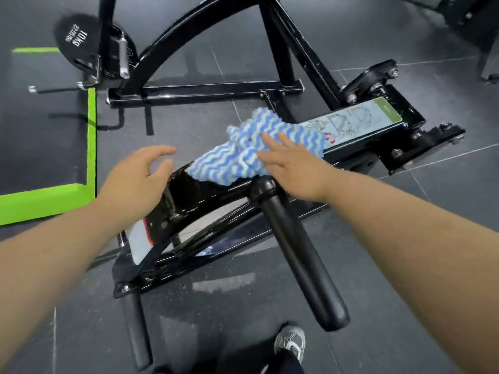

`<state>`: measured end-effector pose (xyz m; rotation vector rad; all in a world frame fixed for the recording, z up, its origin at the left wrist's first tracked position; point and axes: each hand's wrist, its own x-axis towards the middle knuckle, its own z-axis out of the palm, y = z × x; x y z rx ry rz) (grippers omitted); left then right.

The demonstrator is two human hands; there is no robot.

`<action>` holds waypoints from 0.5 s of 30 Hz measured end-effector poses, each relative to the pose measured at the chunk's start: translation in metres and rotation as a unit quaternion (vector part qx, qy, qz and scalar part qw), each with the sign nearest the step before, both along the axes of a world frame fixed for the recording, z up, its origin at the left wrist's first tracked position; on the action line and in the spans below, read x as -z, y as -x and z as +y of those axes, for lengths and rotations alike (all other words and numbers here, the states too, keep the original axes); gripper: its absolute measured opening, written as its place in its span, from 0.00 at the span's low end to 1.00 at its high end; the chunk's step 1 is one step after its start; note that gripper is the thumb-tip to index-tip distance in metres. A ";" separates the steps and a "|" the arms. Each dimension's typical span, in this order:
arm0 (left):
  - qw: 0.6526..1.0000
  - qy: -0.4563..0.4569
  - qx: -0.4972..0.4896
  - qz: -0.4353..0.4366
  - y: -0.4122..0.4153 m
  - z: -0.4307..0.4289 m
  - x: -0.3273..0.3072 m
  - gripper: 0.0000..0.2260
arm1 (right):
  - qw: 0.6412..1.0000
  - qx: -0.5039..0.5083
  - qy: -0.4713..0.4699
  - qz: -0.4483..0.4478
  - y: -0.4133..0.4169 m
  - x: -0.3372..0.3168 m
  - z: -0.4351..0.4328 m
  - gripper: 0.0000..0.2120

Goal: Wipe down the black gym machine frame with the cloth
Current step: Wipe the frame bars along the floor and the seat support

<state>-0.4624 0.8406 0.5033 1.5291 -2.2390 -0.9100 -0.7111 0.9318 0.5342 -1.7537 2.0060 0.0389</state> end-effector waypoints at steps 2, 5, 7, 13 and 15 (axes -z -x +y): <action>0.998 -0.063 -0.015 -0.014 -0.022 -0.001 0.007 0.16 | 0.998 0.027 -0.045 0.021 -0.011 -0.008 -0.006 0.18; 0.986 -0.163 -0.007 -0.034 -0.041 0.001 0.023 0.17 | 0.992 -0.026 -0.057 0.112 -0.059 -0.002 -0.016 0.19; 0.978 -0.207 0.013 -0.034 -0.049 0.001 0.034 0.16 | 0.986 -0.096 -0.029 0.135 -0.097 0.012 -0.015 0.21; 0.953 -0.257 -0.112 0.117 -0.074 -0.004 0.072 0.12 | 0.942 -0.250 0.028 0.224 -0.159 0.051 -0.011 0.23; 0.945 -0.243 -0.157 0.155 -0.085 -0.005 0.089 0.14 | 0.927 -0.274 0.029 0.256 -0.169 0.061 -0.014 0.25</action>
